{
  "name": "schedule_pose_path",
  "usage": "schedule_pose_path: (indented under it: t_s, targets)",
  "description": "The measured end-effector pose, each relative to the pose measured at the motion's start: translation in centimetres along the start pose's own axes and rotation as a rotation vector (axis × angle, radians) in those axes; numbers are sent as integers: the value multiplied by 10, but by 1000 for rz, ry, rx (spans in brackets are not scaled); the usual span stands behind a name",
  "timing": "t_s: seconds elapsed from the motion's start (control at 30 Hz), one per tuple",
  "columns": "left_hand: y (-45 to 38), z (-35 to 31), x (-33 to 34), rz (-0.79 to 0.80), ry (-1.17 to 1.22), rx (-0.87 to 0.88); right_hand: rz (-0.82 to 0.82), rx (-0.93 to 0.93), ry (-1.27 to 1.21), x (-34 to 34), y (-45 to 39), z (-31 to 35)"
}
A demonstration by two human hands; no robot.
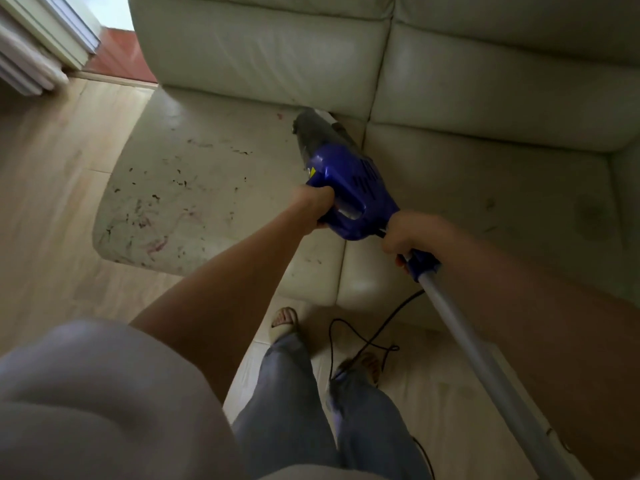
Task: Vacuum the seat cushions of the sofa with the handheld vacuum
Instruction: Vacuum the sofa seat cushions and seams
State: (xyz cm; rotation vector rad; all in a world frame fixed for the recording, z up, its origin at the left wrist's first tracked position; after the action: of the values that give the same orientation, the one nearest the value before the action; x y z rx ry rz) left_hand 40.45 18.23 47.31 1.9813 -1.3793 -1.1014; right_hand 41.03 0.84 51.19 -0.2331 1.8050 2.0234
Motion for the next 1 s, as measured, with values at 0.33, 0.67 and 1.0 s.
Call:
schedule_pose_path:
  t_s: [0.33, 0.67, 1.0]
  targets:
    - [-65, -3, -11, -28, -33, -13, 44, 49, -82, 4, -57, 26]
    - [-53, -15, -10, -17, -85, 44, 23, -19, -232, 2, -58, 18]
    - [5, 9, 39, 32, -110, 25, 4, -3, -271, 25, -10, -52]
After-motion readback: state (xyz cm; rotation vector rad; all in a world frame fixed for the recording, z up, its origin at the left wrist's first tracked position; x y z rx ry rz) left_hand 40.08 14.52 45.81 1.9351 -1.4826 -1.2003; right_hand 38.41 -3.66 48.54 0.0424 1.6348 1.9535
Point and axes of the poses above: each hand's wrist, its own y-axis away from the middle knuckle, its own x-axis out of the palm, z = x × y, the point moved 9 cm from there along -y, towards the middle knuckle, and after that the axes turned 10 degrees about -y, right-handed, at the moved point
